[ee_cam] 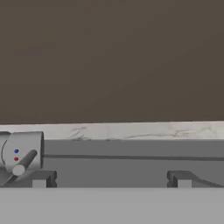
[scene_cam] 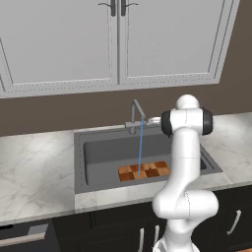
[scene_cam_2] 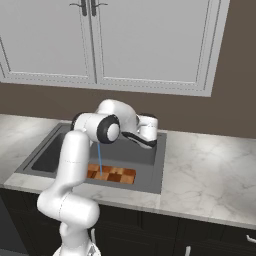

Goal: Turn on the sink faucet with hot water and rinse the cutting board for ten seconds, then turn off the faucet. Push the cutting board to reach the water if necessary.

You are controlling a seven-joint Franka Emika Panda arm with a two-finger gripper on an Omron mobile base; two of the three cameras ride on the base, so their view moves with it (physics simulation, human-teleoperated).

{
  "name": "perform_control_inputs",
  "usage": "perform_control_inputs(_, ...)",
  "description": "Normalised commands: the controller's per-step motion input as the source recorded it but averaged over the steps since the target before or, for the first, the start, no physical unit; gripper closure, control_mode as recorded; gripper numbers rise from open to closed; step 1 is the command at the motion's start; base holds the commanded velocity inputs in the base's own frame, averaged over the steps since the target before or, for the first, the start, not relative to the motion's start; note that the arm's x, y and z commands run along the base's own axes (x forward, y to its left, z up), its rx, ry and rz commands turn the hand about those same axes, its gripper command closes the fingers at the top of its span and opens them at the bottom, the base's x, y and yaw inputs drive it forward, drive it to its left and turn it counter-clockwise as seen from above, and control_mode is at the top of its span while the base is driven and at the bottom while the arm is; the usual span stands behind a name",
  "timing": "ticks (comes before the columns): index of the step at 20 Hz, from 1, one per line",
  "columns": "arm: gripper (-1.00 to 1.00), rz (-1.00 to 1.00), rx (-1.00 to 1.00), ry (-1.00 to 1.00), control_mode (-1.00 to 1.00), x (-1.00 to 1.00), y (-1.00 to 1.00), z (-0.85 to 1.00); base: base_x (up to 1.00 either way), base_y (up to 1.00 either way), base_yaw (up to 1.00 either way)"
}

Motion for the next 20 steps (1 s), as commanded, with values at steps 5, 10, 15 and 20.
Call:
perform_control_inputs(5,-1.00,0.00,0.03,0.00,-1.00,0.12,-0.09,0.00,0.00,0.00,0.00)
perform_control_inputs(10,-1.00,0.00,0.01,0.00,-1.00,0.13,0.00,0.00,0.00,0.00,0.00)
perform_control_inputs(15,-1.00,0.00,0.00,0.00,-1.00,0.06,0.00,0.00,0.00,0.00,0.00)
perform_control_inputs(20,-1.00,0.00,0.00,0.00,-1.00,0.00,0.00,0.00,0.00,0.00,0.00)
